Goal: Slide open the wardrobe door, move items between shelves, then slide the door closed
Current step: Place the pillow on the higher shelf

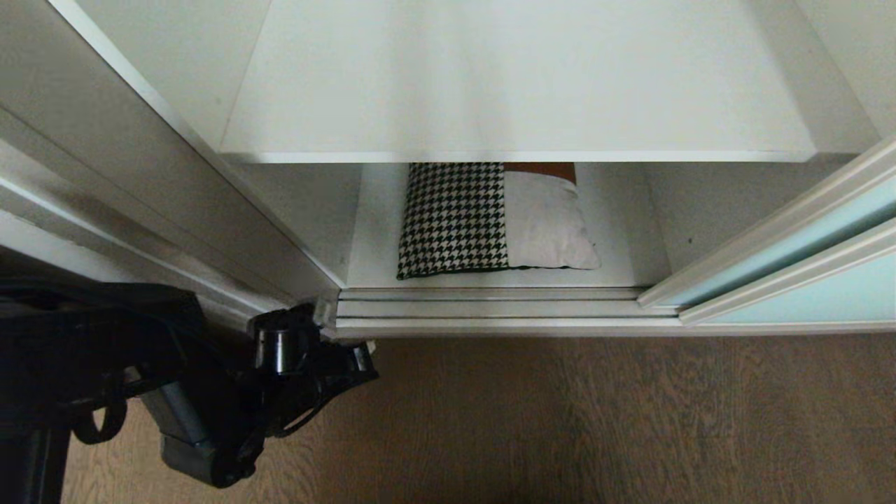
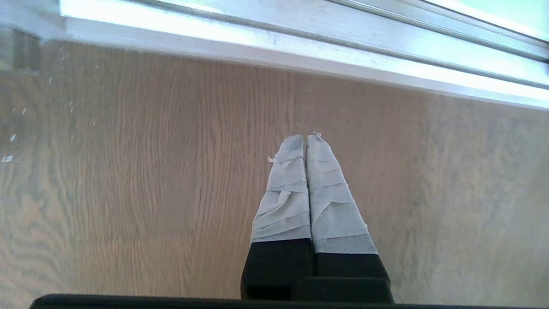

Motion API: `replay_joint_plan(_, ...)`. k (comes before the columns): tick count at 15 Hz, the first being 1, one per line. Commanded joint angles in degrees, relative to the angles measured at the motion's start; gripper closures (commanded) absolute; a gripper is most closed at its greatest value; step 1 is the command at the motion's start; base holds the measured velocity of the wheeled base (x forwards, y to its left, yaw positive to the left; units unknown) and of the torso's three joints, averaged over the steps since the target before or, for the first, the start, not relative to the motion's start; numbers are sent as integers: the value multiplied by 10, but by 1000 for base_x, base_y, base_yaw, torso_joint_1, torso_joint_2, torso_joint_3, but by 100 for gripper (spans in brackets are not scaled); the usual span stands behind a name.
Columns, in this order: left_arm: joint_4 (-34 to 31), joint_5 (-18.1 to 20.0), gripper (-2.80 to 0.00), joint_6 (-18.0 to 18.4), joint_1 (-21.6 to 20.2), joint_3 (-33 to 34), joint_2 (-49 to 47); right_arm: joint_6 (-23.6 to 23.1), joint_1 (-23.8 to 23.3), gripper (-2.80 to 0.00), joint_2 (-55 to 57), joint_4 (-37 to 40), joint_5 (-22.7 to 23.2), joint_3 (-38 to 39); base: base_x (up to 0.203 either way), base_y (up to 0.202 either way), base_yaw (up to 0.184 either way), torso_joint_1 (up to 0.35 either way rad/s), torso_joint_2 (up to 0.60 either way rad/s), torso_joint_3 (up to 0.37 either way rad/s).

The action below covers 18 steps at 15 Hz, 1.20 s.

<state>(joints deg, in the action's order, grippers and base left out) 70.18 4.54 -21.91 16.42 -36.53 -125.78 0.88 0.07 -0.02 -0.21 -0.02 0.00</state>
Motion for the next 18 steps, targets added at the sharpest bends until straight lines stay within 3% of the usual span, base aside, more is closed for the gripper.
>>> replay_joint_plan(1,-36,-3,-280,0,-1,-66,-24,0,0,0,0,-1,0,0,0,0,0,0,0,0)
replay_joint_plan(12,-72,-10,-280,24,-4,-299,-144,0,0,0,1,0,0,0,0,0,0,0,0,0)
replay_joint_plan(15,-89,26,-280,27,-4,-338,-155,0,0,0,0,0,0,0,0,0,0,0,0,0)
replay_joint_plan(18,-90,36,-280,29,-4,-379,-172,0,0,0,1,-1,0,0,0,0,0,0,0,0)
